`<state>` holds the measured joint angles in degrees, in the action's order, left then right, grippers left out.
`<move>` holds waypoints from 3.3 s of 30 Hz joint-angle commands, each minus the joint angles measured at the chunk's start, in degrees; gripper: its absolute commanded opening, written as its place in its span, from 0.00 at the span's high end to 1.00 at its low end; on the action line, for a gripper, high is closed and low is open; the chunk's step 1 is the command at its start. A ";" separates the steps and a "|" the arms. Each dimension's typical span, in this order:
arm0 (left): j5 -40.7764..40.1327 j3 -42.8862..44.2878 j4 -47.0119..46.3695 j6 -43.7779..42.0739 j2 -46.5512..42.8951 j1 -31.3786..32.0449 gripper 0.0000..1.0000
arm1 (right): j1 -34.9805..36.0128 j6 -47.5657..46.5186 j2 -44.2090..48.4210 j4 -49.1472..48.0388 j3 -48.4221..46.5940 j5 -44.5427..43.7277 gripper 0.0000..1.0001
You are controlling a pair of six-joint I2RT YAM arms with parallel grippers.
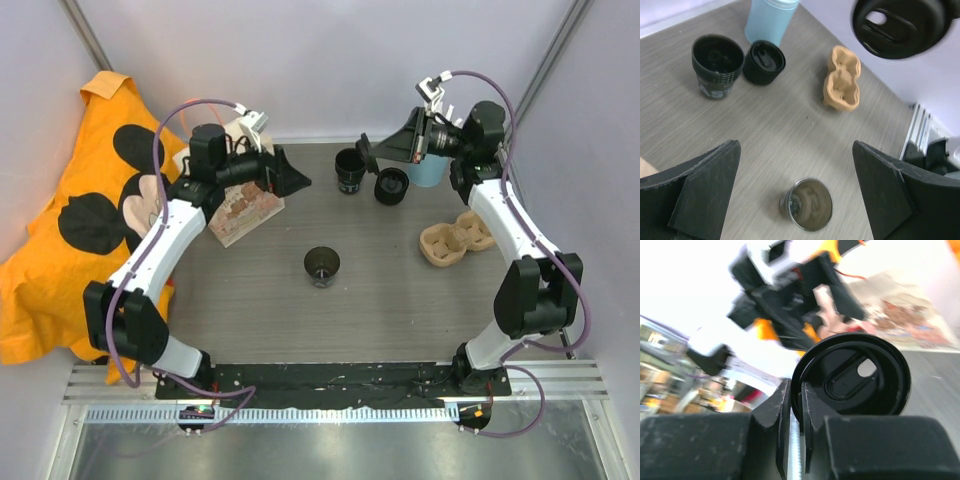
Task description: Pack the takeout coffee
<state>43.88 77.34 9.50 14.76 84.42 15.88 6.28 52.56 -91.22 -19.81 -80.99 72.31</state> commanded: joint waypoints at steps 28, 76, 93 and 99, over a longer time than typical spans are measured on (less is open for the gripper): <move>-12.14 1.14 -24.87 -24.87 -3.75 11.00 0.00 | -3.82 40.51 -0.36 -44.50 -3.82 0.46 0.83; -22.78 8.53 -30.77 -2.64 6.81 21.30 0.39 | -5.58 56.69 -2.82 -72.91 1.01 1.34 0.84; -23.31 10.81 -30.50 2.11 7.69 22.70 0.48 | -7.43 56.25 0.25 -74.93 1.89 0.11 0.84; -23.84 12.83 -30.41 2.46 8.91 23.06 0.48 | -7.43 56.52 0.43 -75.46 2.94 -0.07 0.84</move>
<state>20.58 86.72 -19.38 16.40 92.75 38.61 -1.17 109.62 -93.36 -74.83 -78.08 73.38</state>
